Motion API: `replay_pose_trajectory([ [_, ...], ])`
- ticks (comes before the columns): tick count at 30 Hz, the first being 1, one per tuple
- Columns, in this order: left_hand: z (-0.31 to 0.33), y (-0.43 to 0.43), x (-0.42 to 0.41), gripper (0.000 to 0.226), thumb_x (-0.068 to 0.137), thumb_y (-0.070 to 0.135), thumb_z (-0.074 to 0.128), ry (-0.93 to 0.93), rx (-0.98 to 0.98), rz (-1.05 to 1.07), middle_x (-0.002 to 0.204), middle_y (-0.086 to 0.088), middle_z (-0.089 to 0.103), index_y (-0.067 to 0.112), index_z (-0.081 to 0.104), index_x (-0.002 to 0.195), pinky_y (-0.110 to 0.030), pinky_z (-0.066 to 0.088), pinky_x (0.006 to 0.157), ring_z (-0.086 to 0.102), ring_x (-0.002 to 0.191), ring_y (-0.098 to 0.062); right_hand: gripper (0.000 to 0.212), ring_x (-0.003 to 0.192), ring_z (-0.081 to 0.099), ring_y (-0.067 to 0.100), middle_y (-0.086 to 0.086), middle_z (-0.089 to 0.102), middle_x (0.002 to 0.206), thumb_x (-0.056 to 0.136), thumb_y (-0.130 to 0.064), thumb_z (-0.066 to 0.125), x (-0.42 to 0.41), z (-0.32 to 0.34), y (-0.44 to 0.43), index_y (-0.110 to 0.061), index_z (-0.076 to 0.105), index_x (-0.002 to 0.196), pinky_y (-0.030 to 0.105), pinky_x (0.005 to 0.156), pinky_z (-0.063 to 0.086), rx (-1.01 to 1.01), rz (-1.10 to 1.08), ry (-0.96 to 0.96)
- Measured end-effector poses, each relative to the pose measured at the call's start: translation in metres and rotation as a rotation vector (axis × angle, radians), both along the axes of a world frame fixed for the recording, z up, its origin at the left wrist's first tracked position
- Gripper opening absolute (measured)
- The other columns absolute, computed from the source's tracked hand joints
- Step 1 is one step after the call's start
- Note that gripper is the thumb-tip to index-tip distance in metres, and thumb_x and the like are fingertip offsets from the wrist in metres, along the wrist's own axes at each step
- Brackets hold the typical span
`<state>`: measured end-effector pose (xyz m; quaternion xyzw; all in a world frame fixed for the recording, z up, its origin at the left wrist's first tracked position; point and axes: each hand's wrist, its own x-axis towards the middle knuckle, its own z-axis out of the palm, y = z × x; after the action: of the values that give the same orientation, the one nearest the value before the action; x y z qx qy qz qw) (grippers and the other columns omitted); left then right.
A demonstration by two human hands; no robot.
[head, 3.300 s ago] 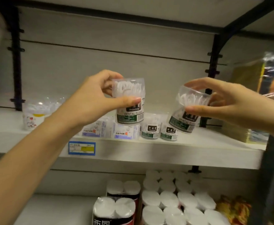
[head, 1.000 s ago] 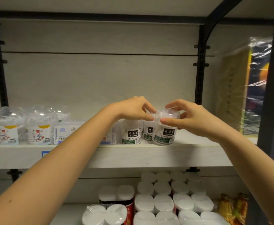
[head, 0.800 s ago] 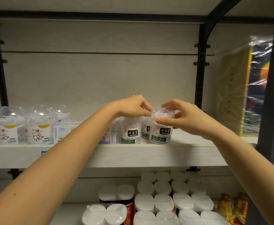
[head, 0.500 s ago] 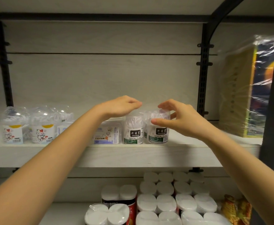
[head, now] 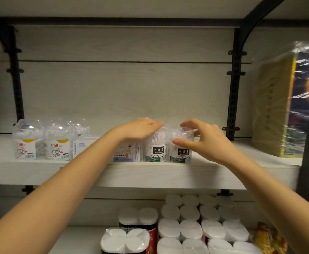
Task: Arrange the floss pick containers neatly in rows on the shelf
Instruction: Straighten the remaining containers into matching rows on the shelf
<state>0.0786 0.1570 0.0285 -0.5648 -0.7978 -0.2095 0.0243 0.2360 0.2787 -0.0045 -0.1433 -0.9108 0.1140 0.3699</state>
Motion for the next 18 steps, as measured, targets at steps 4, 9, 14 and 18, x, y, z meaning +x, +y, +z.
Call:
replay_pose_trajectory([
  [4,0.000,0.000,0.002,0.055,0.100,0.041,0.020,-0.010,0.014,0.033,0.145,-0.008,0.045,0.009,0.049,0.134,-0.031,0.028,0.111,0.043,0.131,-0.020,0.069,0.110,0.055,0.013,-0.007,0.059,0.126,0.073,-0.070,0.051,-0.002,-0.006,0.000,-0.023,0.051,0.124,0.030,0.084,0.046,0.077,-0.061,-0.010],
  [9,0.001,0.000,0.003,0.053,0.101,0.037,0.015,-0.021,-0.026,0.018,0.157,-0.003,0.018,0.010,0.023,0.146,-0.025,0.012,0.114,0.019,0.144,-0.015,0.057,0.120,0.038,0.006,-0.002,0.040,0.144,0.092,-0.054,0.032,-0.005,0.002,0.010,-0.020,0.041,0.137,0.022,0.097,0.027,-0.332,0.115,0.123],
  [14,-0.002,0.003,0.002,0.053,0.101,0.037,0.017,-0.050,-0.050,0.016,0.156,-0.004,0.018,0.009,0.023,0.146,-0.027,0.012,0.116,0.019,0.144,-0.016,0.060,0.138,0.029,0.012,-0.002,0.031,0.152,0.094,-0.054,0.029,-0.029,-0.007,0.011,-0.020,0.033,0.143,0.028,0.110,0.019,-0.561,0.204,0.068],
  [18,-0.002,0.002,0.001,0.052,0.102,0.035,0.017,-0.048,-0.041,0.005,0.156,-0.005,0.021,0.008,0.026,0.146,-0.029,0.013,0.118,0.021,0.143,-0.016,0.059,0.138,0.031,0.013,-0.001,0.035,0.150,0.094,-0.053,0.030,-0.034,-0.008,0.015,-0.017,0.039,0.140,0.028,0.110,0.020,-0.555,0.200,0.089],
])
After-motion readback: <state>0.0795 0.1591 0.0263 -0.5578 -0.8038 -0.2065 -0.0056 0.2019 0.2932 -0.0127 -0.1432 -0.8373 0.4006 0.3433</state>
